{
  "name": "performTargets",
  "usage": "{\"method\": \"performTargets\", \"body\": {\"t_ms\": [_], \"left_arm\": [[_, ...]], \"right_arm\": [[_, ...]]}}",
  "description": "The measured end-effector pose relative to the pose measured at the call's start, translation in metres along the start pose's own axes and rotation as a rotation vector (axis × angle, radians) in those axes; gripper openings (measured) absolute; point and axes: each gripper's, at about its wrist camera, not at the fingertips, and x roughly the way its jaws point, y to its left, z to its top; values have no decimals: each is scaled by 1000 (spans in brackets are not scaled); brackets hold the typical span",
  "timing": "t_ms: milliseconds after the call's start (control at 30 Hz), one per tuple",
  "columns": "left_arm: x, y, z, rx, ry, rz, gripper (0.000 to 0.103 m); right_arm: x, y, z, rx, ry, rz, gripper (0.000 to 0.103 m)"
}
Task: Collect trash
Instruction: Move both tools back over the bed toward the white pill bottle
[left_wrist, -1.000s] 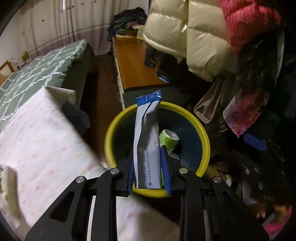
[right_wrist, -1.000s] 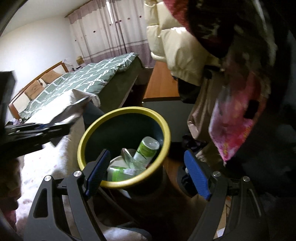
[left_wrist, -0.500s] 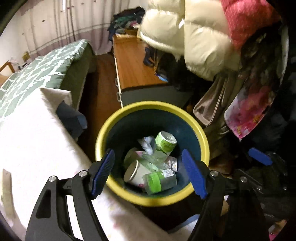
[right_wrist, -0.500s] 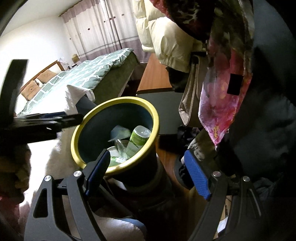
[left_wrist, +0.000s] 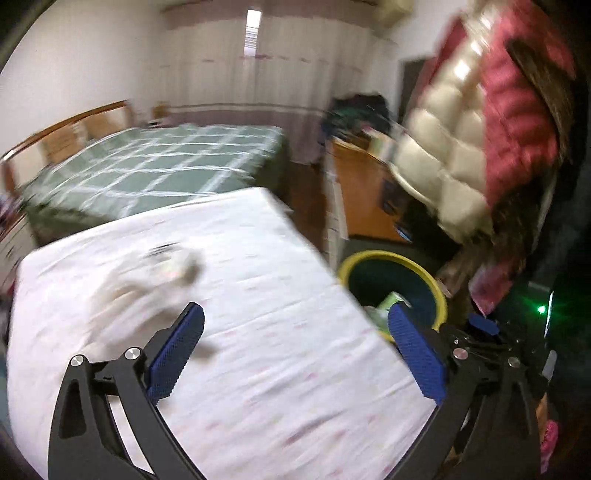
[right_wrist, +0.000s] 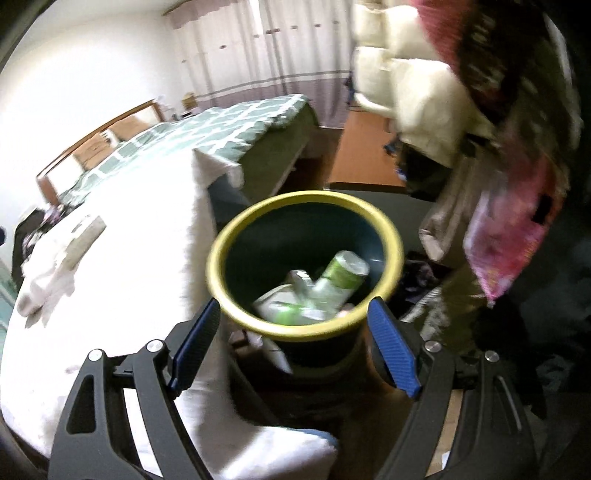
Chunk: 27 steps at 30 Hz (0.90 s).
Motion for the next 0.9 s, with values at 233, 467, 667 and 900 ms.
{"method": "performTargets", "body": {"t_ms": [233,467,667,900], "left_arm": [[-88,92,-35,-177,-117,239,98],[-147,155,-71,-286,-179,400,98],[-171,191,-98,-343,-187,426,98],[-167,217,-113,-392,-171,398,98]], "right_arm": [[3,95,0,-163,16,136,78],[3,218,-13,-323,42,323,78],[5,311,-32,-414,90,454,78],[27,375,-37,-419,114,455,85]]}}
